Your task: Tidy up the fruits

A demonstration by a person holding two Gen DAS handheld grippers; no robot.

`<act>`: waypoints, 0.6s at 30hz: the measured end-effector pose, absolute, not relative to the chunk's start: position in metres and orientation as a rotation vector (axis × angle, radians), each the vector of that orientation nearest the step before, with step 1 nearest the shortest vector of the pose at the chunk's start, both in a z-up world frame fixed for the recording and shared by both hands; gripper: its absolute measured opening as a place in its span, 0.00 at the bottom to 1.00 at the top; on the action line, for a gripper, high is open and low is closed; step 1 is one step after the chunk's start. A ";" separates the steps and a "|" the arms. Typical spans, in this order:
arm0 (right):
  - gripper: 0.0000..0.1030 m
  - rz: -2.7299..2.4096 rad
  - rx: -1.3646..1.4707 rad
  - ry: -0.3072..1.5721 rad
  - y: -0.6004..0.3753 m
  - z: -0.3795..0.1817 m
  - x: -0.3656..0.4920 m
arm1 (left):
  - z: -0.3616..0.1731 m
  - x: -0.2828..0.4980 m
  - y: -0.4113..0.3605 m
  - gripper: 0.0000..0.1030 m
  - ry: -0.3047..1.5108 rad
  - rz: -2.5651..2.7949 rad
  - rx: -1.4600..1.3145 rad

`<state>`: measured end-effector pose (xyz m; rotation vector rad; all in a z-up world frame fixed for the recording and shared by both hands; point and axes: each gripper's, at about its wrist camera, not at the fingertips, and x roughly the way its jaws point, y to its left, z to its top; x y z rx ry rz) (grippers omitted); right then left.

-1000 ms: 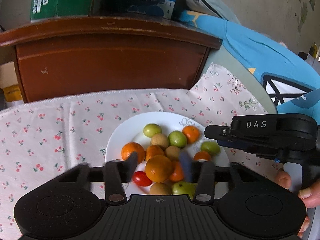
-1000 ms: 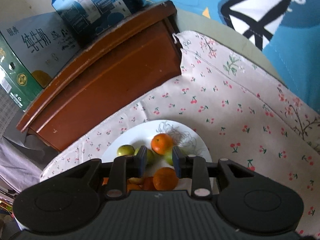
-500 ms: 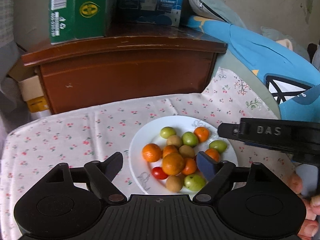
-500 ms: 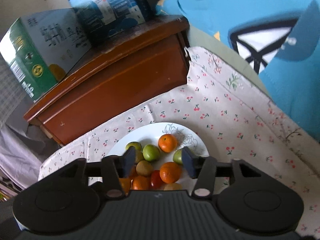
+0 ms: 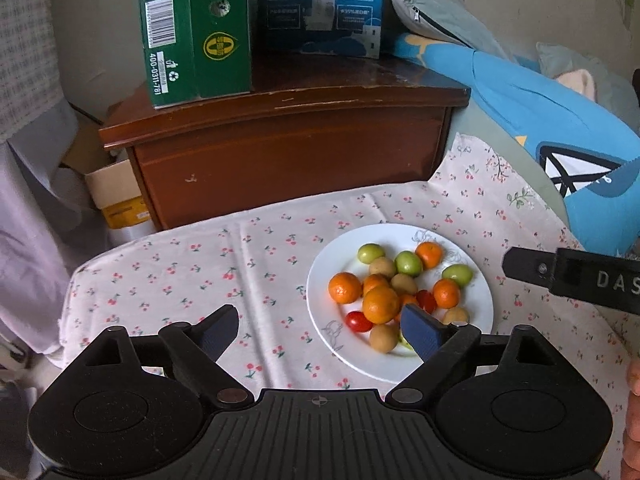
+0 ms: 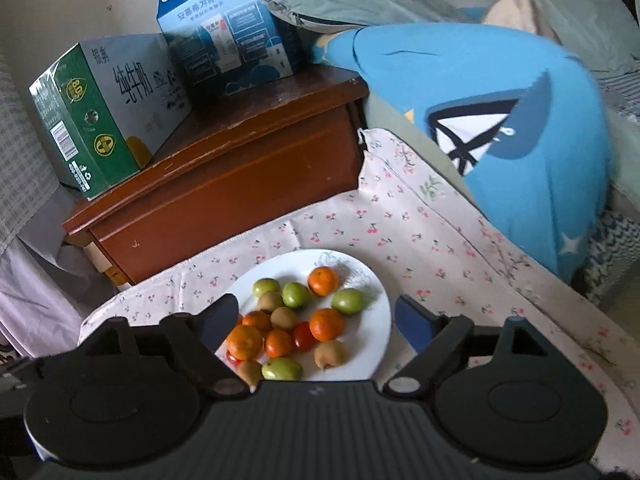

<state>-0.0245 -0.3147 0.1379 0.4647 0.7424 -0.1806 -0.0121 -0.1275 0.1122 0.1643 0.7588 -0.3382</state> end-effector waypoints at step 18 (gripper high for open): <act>0.96 -0.244 0.372 0.873 -0.300 0.130 -0.042 | 0.105 -0.014 -0.115 0.93 0.852 -0.212 0.168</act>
